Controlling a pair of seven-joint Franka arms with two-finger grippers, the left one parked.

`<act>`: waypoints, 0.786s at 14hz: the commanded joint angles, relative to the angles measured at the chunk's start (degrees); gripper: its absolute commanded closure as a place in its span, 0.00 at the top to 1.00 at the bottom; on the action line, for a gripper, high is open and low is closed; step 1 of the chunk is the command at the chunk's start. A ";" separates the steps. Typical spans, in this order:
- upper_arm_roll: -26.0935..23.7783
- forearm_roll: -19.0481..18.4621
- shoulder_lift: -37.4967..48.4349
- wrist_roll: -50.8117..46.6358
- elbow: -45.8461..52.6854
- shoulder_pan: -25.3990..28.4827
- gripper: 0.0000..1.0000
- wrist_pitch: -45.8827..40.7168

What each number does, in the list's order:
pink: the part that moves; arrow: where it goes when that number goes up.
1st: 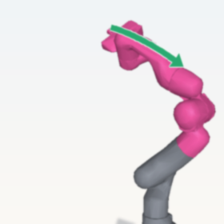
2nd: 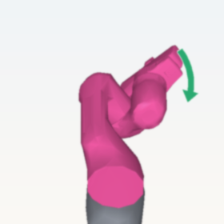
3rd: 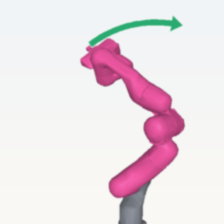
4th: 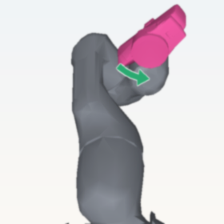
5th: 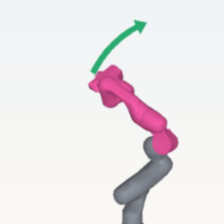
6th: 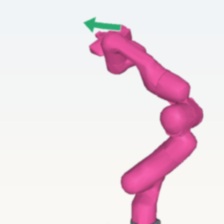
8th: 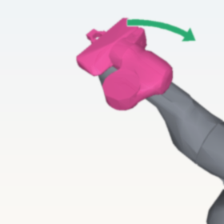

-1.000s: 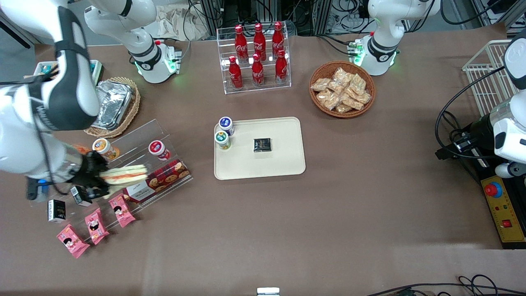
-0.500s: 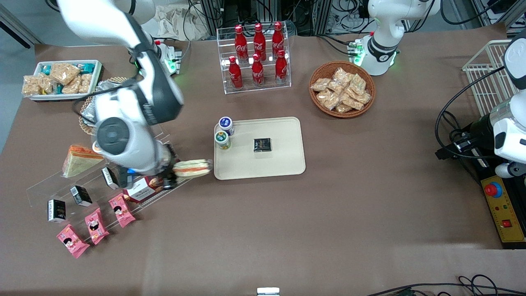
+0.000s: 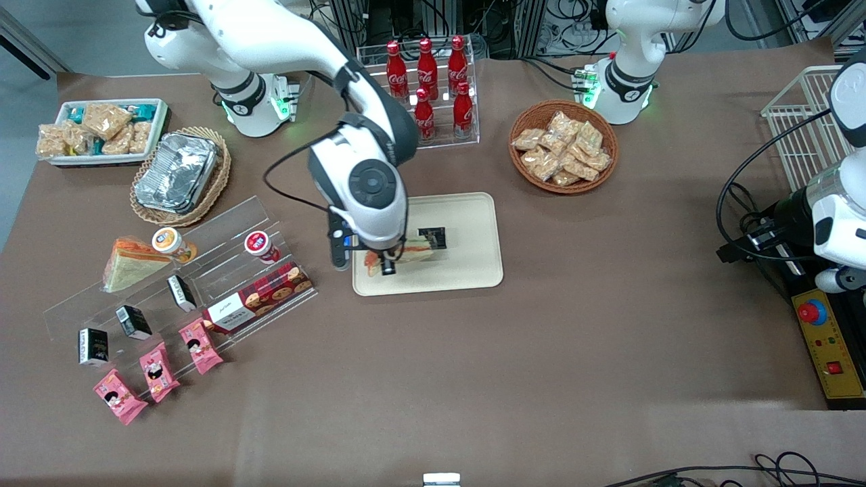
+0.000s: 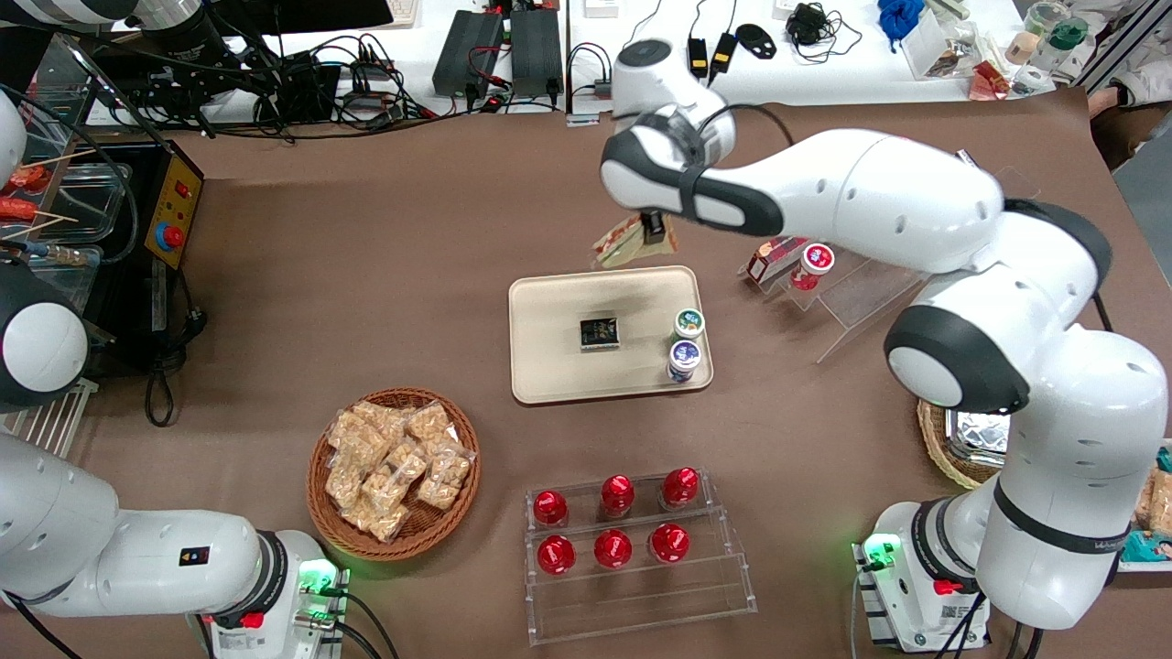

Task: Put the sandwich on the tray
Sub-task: 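Lift the sandwich and carry it with the right gripper to the beige tray, then lower the sandwich onto the tray and open the right gripper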

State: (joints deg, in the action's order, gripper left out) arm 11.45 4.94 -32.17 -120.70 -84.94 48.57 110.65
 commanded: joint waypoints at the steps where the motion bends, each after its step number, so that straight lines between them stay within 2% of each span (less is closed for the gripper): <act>1: 0.59 -0.37 -2.80 -2.87 0.48 2.49 0.00 4.56; 7: 0.50 -0.37 -7.29 -5.33 -0.66 4.34 0.00 11.07; 11: 0.59 -0.37 -7.64 -5.33 -5.94 5.13 0.00 16.96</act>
State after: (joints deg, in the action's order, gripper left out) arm 11.46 4.95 -40.09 -124.80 -88.12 52.76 124.43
